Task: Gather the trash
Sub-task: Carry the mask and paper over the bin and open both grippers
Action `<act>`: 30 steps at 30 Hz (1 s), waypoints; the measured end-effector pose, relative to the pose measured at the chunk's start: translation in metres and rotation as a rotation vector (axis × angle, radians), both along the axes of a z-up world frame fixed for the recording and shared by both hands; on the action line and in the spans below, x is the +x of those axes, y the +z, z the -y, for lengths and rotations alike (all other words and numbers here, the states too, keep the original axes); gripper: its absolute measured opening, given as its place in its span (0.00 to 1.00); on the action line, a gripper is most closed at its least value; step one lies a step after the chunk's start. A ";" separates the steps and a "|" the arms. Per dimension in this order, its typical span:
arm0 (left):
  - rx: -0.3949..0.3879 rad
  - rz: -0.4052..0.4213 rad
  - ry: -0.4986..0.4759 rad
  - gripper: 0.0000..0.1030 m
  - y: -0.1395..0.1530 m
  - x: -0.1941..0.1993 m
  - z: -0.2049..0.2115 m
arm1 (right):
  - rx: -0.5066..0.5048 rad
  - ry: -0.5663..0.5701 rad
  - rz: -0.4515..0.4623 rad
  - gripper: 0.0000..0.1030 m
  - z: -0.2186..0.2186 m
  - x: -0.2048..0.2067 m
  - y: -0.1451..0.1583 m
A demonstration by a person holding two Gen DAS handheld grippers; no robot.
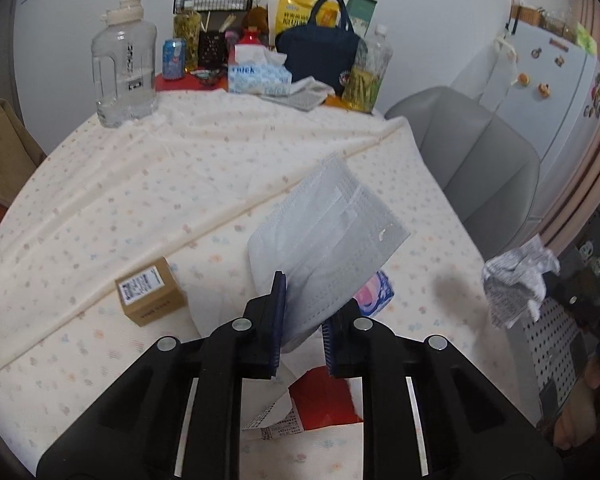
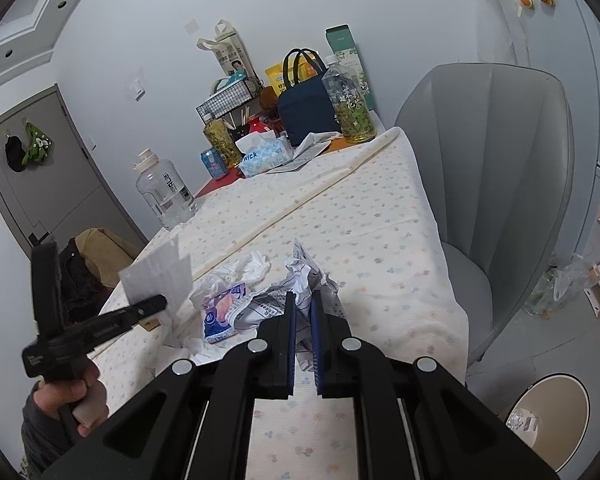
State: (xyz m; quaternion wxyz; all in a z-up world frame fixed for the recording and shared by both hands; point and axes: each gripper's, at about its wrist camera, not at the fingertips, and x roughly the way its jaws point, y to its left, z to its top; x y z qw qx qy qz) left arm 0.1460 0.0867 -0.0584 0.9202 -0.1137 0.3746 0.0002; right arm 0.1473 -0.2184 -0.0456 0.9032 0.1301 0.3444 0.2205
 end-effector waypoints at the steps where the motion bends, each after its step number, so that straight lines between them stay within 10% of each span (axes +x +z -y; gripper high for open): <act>1: 0.002 0.014 0.005 0.16 0.005 -0.001 0.000 | 0.002 -0.002 0.003 0.08 0.001 -0.001 0.001; 12: 0.029 0.111 -0.052 0.16 0.047 -0.003 0.044 | 0.022 -0.057 0.033 0.08 0.037 -0.013 0.011; 30: -0.024 0.082 -0.361 0.16 0.030 0.032 0.210 | -0.031 -0.310 0.000 0.08 0.156 -0.034 -0.004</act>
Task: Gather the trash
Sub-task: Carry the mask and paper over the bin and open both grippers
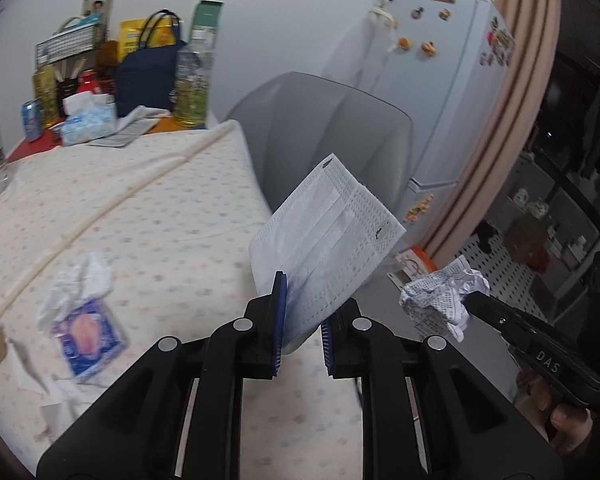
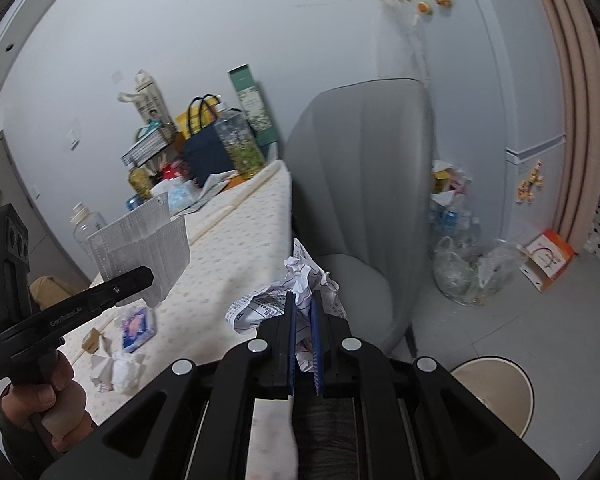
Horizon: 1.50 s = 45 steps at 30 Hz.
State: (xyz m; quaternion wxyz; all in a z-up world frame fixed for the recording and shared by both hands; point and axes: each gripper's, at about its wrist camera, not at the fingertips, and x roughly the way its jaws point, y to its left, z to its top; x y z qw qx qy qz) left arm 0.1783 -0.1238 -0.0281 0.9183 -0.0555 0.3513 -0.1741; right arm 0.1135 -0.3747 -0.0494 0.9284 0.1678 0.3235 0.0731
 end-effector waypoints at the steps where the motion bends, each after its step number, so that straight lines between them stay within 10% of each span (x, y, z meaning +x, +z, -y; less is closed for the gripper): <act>1: 0.002 -0.004 -0.014 0.16 -0.001 0.002 0.008 | -0.001 -0.010 -0.002 0.08 0.005 -0.001 -0.002; 28: 0.074 -0.176 -0.290 0.16 -0.076 0.032 0.181 | 0.034 -0.298 -0.202 0.11 0.160 -0.020 -0.100; 30: 0.080 -0.191 -0.305 0.16 -0.082 0.034 0.190 | 0.070 -0.306 -0.233 0.21 0.171 -0.021 -0.112; 32: 0.089 -0.204 -0.323 0.16 -0.087 0.036 0.200 | 0.087 -0.345 -0.239 0.66 0.182 -0.028 -0.120; 45: 0.132 -0.311 -0.452 0.16 -0.125 0.026 0.261 | 0.109 -0.505 -0.223 0.70 0.243 -0.066 -0.126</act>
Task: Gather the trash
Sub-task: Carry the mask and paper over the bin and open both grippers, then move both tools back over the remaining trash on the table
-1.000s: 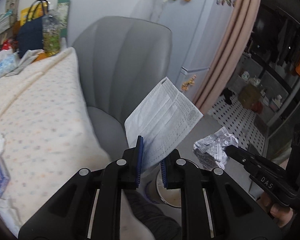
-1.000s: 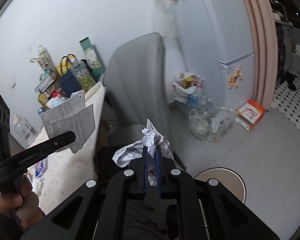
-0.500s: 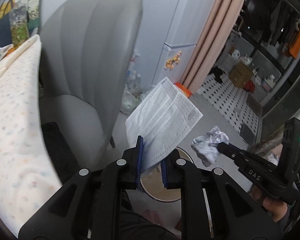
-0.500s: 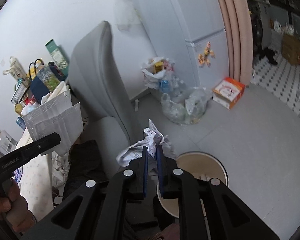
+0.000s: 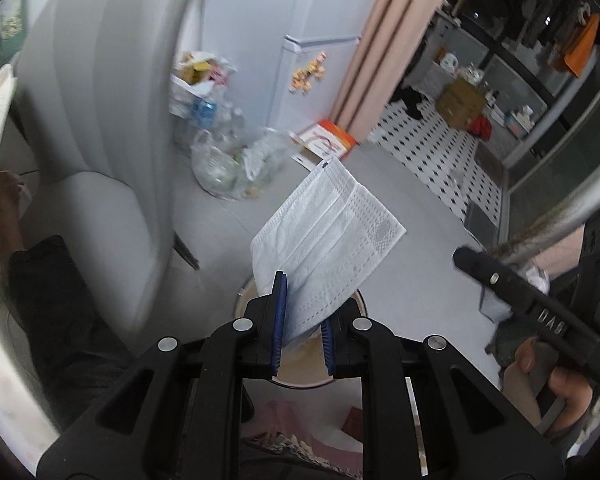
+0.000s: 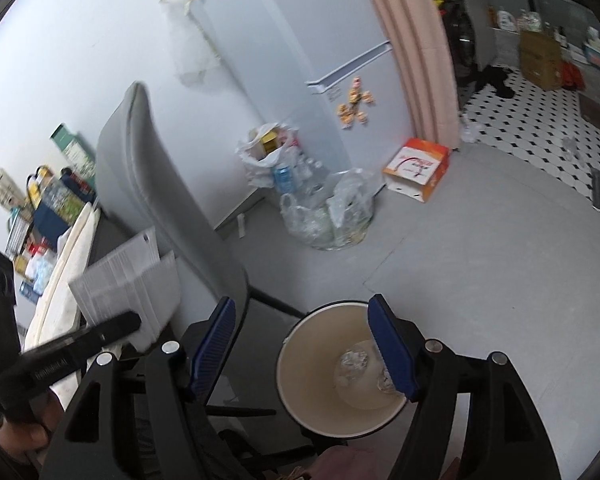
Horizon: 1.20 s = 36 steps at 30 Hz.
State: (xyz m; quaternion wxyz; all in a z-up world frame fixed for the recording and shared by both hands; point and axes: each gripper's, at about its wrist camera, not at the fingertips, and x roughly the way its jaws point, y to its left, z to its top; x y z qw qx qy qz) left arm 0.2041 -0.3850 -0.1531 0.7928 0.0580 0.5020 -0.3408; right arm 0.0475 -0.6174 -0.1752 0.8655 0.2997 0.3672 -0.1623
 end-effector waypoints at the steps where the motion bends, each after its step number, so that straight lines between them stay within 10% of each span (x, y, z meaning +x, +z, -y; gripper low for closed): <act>1: 0.001 -0.017 -0.014 0.16 -0.004 -0.001 0.006 | -0.003 -0.015 -0.001 0.73 0.004 -0.002 0.000; 4: 0.005 -0.063 -0.078 0.25 -0.012 -0.008 0.024 | -0.016 -0.066 -0.012 0.73 0.015 -0.012 -0.001; 7: -0.011 -0.057 -0.108 0.76 -0.012 -0.017 0.030 | -0.024 -0.083 -0.012 0.73 0.019 -0.015 0.001; 19: -0.086 0.041 0.064 0.94 0.033 -0.002 -0.032 | -0.064 -0.016 0.029 0.87 -0.012 0.000 0.023; 36: -0.223 0.279 0.399 0.94 0.113 -0.012 -0.186 | -0.173 0.164 0.150 0.93 -0.133 0.044 0.085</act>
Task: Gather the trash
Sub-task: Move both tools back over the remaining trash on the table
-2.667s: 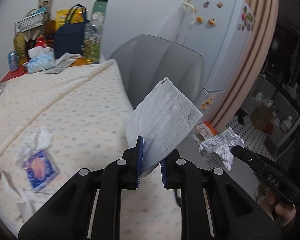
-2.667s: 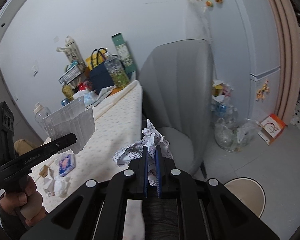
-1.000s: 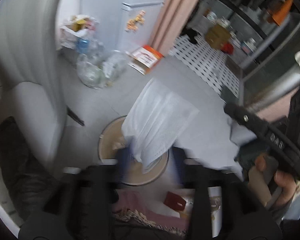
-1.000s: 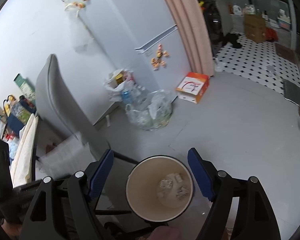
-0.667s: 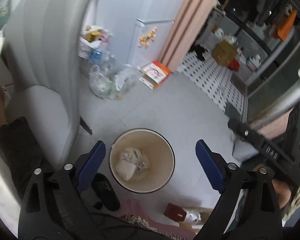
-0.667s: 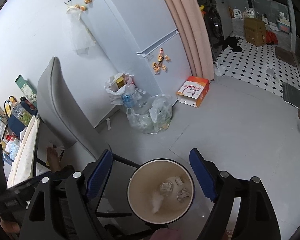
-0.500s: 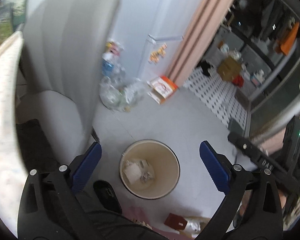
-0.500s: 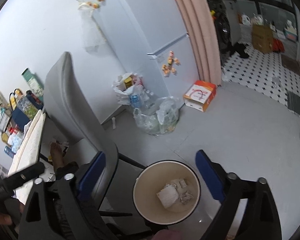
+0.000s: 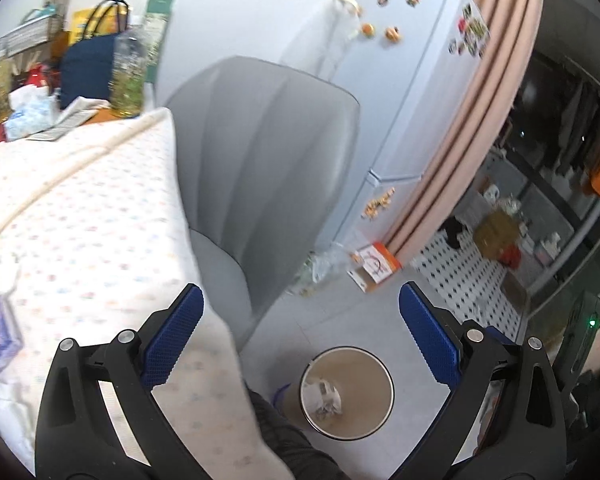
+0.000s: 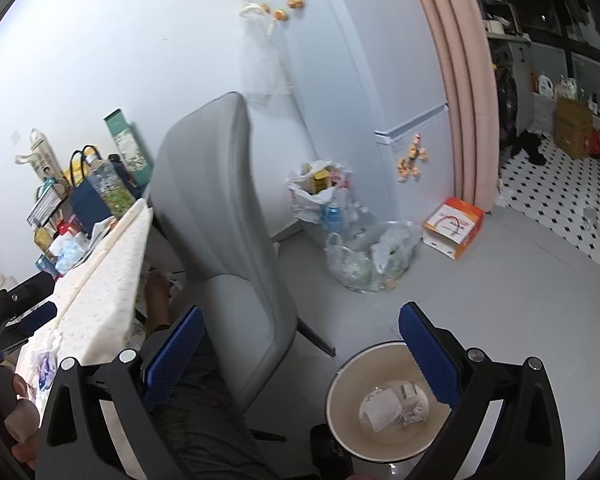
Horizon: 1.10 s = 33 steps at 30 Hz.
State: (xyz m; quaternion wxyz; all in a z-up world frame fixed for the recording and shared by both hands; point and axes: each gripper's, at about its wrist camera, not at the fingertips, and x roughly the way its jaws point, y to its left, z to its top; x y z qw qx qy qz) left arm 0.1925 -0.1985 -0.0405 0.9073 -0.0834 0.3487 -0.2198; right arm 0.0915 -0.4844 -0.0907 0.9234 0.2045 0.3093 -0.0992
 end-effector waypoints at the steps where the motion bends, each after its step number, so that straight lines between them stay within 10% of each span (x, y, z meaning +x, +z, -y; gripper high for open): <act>1: -0.006 0.009 0.009 0.94 0.003 -0.001 -0.006 | -0.016 0.007 0.001 0.93 -0.008 0.002 0.004; 17: -0.131 0.174 0.202 0.94 0.029 -0.049 -0.122 | -0.096 0.230 0.093 0.93 -0.126 0.007 0.047; 33: -0.092 0.261 0.378 0.94 0.029 -0.109 -0.225 | -0.103 0.512 0.149 0.93 -0.238 0.010 0.056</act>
